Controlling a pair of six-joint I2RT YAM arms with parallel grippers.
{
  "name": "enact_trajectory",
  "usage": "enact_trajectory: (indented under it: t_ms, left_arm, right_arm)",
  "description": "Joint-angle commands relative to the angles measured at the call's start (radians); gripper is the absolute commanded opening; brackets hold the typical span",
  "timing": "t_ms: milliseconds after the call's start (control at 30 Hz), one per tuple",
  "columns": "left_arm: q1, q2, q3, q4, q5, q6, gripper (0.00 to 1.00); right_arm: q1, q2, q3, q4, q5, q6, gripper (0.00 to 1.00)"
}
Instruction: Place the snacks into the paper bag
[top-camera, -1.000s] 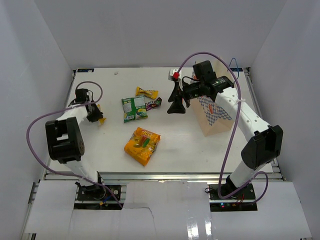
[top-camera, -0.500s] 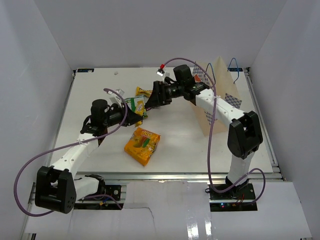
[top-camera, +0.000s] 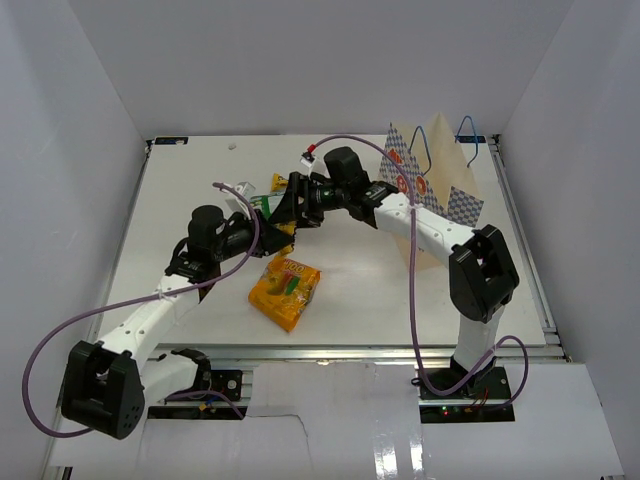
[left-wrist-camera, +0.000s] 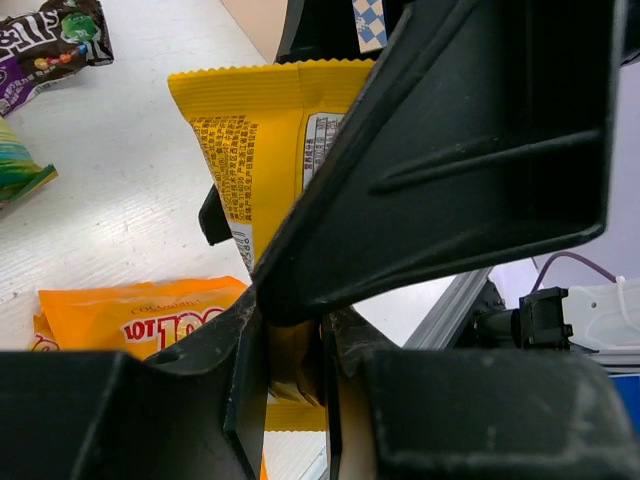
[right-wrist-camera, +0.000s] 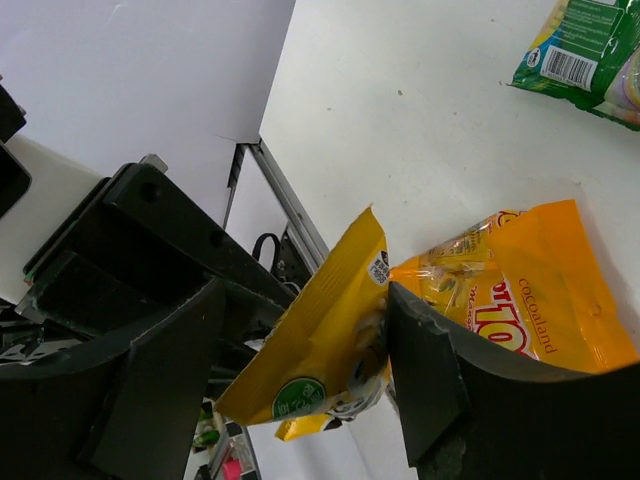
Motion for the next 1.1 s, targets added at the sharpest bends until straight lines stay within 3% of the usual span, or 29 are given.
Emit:
enact_trajectory:
  t_ms: [0, 100, 300, 433, 500, 600, 667, 700, 867, 1067]
  left_arm:
    - [-0.007, -0.059, -0.012, 0.027, -0.025, -0.008, 0.24]
    - [-0.007, -0.072, -0.018, 0.026, -0.035, -0.011, 0.28]
    - [-0.008, -0.107, -0.046, 0.021, -0.094, -0.026, 0.43]
    - [-0.008, -0.142, -0.056, 0.021, -0.107, -0.026, 0.54]
    - [-0.008, -0.176, -0.069, 0.039, -0.099, -0.028, 0.71]
    - [-0.008, -0.231, -0.072, 0.046, -0.087, -0.025, 0.86]
    - [-0.008, -0.260, -0.063, 0.035, -0.075, -0.020, 0.88]
    - [-0.008, -0.274, -0.061, 0.029, -0.075, -0.020, 0.98]
    - [-0.008, -0.342, -0.026, -0.069, -0.096, 0.003, 0.98]
    - [-0.007, -0.339, -0.020, -0.201, -0.213, 0.029, 0.98]
  right_arm:
    - [0.006, -0.026, -0.009, 0.026, 0.051, 0.027, 0.68]
    - [0.004, -0.041, -0.025, 0.030, 0.054, 0.022, 0.61]
    - [0.004, -0.070, -0.058, 0.052, 0.017, 0.010, 0.23]
    - [0.003, -0.087, -0.058, 0.090, -0.018, -0.031, 0.11]
    - [0.003, -0.098, -0.022, 0.096, -0.032, -0.106, 0.10]
    - [-0.011, -0.117, 0.052, 0.092, -0.035, -0.286, 0.08]
    - [-0.028, -0.132, 0.086, 0.090, -0.055, -0.425, 0.08]
    - [-0.052, -0.136, 0.112, 0.092, -0.070, -0.468, 0.08]
    - [-0.163, -0.162, 0.188, 0.083, -0.306, -0.640, 0.10]
    - [-0.282, -0.236, 0.308, -0.059, -0.276, -0.832, 0.12]
